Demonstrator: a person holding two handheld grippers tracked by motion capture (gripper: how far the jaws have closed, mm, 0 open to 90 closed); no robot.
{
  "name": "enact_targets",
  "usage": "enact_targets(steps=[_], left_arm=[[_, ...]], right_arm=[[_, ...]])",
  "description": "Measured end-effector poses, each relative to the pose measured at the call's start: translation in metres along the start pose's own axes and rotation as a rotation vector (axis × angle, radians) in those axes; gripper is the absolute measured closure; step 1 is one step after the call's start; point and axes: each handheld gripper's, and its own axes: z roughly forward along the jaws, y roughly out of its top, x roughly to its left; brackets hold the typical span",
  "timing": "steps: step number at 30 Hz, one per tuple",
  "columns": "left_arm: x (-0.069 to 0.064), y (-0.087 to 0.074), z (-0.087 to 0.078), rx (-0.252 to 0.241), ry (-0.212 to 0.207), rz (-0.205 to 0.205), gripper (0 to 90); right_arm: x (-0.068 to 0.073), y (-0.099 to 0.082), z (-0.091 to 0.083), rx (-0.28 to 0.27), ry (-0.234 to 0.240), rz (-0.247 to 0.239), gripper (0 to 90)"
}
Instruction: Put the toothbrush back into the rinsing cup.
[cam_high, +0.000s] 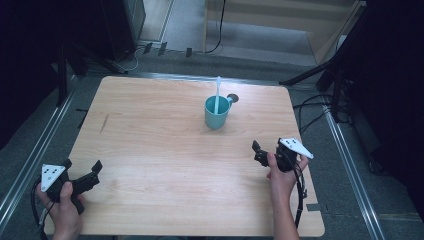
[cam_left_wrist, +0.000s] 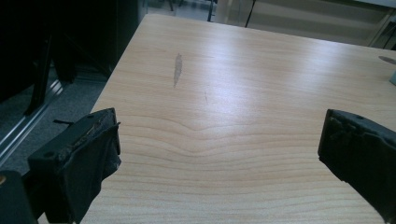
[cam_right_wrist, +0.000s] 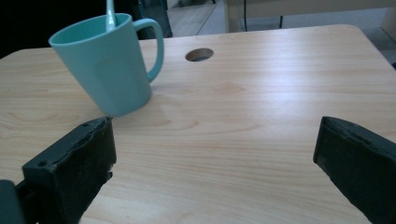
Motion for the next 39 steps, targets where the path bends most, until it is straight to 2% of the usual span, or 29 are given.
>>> enact_targets(steps=[5,11,20,29,33,34,39], left_arm=[[0.0,0.0,0.0,0.001,0.001,0.003,0.0],[-0.001,0.0,0.0,0.002,0.001,0.005,0.0],[-0.001,0.0,0.0,0.003,0.004,0.009,0.0],[-0.002,0.0,0.0,0.003,0.006,0.013,0.0],[-0.002,0.0,0.001,0.004,0.007,0.012,0.0],[-0.002,0.0,0.001,0.006,0.007,0.013,0.0],[-0.002,0.0,0.001,0.005,0.008,0.019,0.0]], right_arm=[[-0.013,-0.01,-0.012,-0.003,-0.019,-0.007,0.0],[-0.029,-0.023,-0.026,0.001,-0.042,0.024,0.0],[-0.053,-0.038,-0.052,-0.012,-0.063,0.039,0.0],[-0.067,-0.046,-0.068,-0.007,-0.09,0.045,0.0],[-0.073,-0.051,-0.075,-0.007,-0.099,0.058,0.0],[-0.076,-0.052,-0.078,-0.017,-0.096,0.074,0.0],[-0.079,-0.053,-0.084,-0.019,-0.102,0.068,0.0]])
